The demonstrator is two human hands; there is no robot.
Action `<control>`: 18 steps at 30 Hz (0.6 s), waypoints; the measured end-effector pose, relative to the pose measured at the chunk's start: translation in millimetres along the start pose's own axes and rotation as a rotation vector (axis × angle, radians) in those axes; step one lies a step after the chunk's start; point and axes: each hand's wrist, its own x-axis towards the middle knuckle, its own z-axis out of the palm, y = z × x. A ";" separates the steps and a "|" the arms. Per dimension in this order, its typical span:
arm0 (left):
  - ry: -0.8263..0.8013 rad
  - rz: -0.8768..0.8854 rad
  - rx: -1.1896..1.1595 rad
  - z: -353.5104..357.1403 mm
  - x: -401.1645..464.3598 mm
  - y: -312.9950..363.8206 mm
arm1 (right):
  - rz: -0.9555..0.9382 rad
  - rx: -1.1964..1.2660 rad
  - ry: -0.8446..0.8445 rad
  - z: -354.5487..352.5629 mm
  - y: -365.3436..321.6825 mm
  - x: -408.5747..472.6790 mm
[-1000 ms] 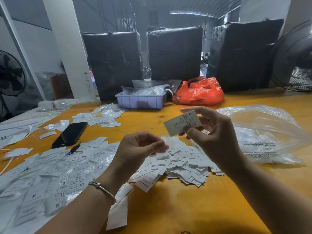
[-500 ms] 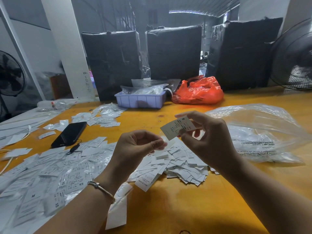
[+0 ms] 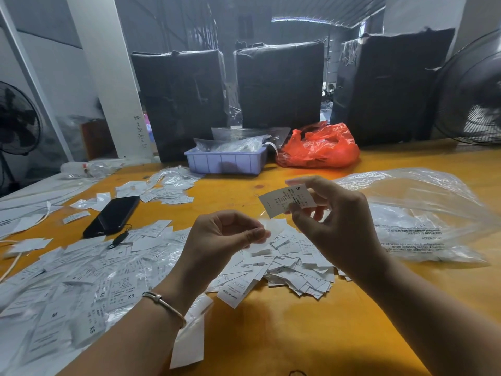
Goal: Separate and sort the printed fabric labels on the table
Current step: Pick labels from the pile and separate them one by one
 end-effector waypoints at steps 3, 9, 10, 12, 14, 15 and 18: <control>0.003 0.009 -0.015 -2.2 0.6 -0.5 | 0.021 0.018 0.010 -2.1 1.4 0.9; 0.028 0.038 -0.048 -3.8 2.0 0.9 | 0.193 0.203 -0.356 0.3 10.5 3.9; 0.028 0.037 -0.057 -4.1 2.4 1.0 | 0.193 0.246 -0.414 0.5 9.7 4.0; 0.018 0.022 -0.079 -5.2 2.4 1.6 | 0.156 0.291 -0.437 0.0 7.5 4.2; -0.020 0.004 -0.093 -6.0 1.7 2.3 | 0.133 0.337 -0.412 -1.4 5.1 5.6; -0.044 -0.005 -0.096 -6.1 1.4 2.7 | 0.131 0.369 -0.400 -1.8 5.0 5.6; -0.120 -0.017 -0.046 -5.3 1.1 4.3 | 0.145 0.397 -0.370 -2.4 7.2 6.3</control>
